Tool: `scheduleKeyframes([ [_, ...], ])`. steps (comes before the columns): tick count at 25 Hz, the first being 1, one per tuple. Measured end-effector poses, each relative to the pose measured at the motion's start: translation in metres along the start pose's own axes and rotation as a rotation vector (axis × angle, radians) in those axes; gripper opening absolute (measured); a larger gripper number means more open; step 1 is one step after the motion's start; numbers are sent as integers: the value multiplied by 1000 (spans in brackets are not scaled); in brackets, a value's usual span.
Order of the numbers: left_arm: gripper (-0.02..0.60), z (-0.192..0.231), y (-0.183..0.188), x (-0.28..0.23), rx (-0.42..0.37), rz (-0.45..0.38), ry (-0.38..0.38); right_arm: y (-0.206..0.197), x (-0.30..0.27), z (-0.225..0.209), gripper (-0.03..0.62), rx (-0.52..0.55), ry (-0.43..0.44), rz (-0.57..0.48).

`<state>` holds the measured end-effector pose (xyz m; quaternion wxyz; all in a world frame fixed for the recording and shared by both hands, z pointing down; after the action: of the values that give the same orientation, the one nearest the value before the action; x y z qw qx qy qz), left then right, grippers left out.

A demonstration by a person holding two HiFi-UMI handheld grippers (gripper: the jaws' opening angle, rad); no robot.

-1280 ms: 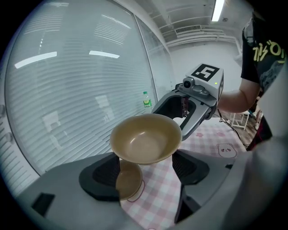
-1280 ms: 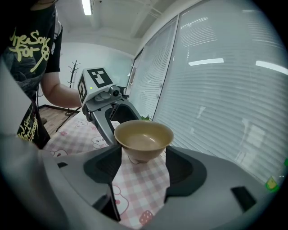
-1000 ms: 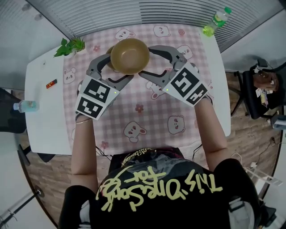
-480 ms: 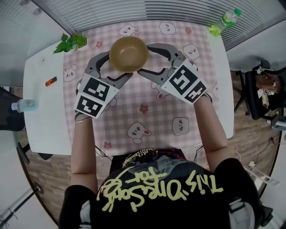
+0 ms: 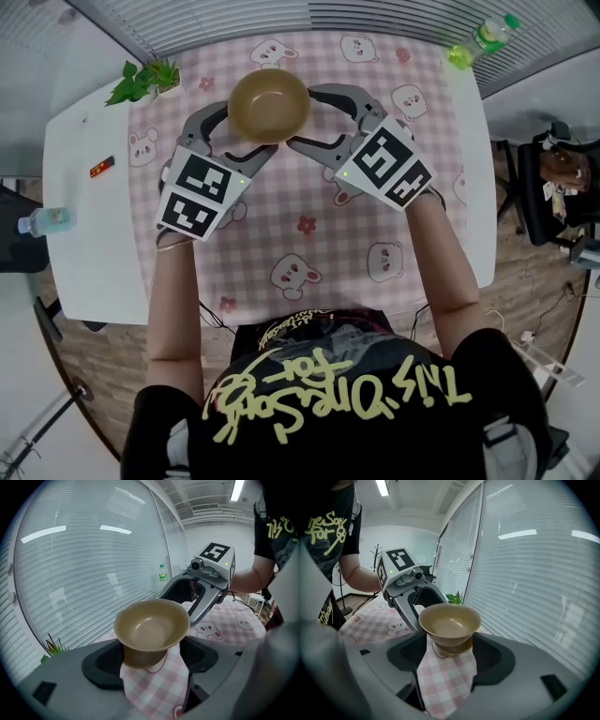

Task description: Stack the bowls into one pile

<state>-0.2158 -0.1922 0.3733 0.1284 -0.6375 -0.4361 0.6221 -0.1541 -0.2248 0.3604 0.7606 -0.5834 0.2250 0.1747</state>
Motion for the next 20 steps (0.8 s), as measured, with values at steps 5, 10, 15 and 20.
scheduleKeyframes([
  [5,371,4,-5,-6,2,12,7,-4,-9,-2,311,-10,5,10],
  [10,373,6,-11,-12,-3,20,7,-10,-16,-2,311,-27,9,24],
  [15,377,9,-15,-17,-7,22,18,-14,-23,-2,310,-46,8,26],
  [20,382,12,-18,-20,-3,24,23,-15,-28,-3,310,-49,11,36],
])
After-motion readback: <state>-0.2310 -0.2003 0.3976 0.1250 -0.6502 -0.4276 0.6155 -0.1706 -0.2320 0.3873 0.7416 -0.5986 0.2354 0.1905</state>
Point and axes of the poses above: the fingertips, and each gripper's own axes: x backward along the fingers, z to its left, y out of its top, the point moved 2 cm from there along x, backward along the fingers, and after that the axes turned 6 degrees about z, right-handed, at the moved point
